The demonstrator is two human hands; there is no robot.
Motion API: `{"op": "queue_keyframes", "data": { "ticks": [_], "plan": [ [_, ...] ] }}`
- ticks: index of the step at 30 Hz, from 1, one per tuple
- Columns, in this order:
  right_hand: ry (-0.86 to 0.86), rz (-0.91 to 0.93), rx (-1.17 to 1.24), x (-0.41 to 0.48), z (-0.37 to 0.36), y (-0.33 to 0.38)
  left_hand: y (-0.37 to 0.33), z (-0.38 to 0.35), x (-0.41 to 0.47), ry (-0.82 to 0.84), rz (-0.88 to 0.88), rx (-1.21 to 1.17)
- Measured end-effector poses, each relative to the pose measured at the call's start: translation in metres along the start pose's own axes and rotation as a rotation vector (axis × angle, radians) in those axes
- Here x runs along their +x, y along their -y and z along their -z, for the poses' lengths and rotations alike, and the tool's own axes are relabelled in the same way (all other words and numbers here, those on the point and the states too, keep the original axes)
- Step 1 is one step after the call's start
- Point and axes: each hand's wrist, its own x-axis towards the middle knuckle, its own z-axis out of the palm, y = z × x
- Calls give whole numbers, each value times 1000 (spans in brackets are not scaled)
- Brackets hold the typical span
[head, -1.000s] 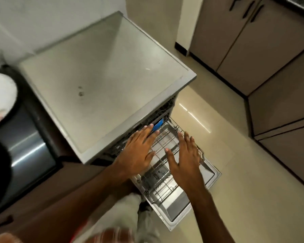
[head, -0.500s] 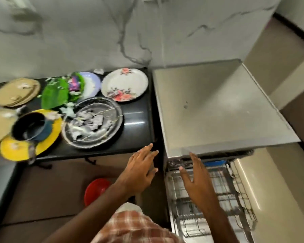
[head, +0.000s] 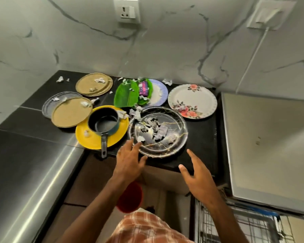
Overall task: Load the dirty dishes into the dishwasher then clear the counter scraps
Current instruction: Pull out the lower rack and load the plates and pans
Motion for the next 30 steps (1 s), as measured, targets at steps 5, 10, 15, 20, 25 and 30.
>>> {"op": "queue_keyframes", "data": {
  "ticks": [5, 10, 15, 20, 25, 30],
  "plan": [
    [57, 56, -19, 35, -31, 33, 74, 19, 42, -11, 300, 76],
    [91, 37, 12, 59, -54, 52, 114, 22, 65, -28, 435, -177],
    [90, 22, 54, 63, -63, 61, 121, 23, 78, -150, 493, -322],
    [60, -19, 111, 58, -47, 48, 85, 40, 60, -312, 147, -396],
    [-99, -125, 492, 44, -12, 37, 8, 57, 49, -63, -220, -535],
    [-403, -256, 1079, 14, 39, 12, -74, 29, 31, 318, -456, -595]
  ]
}}
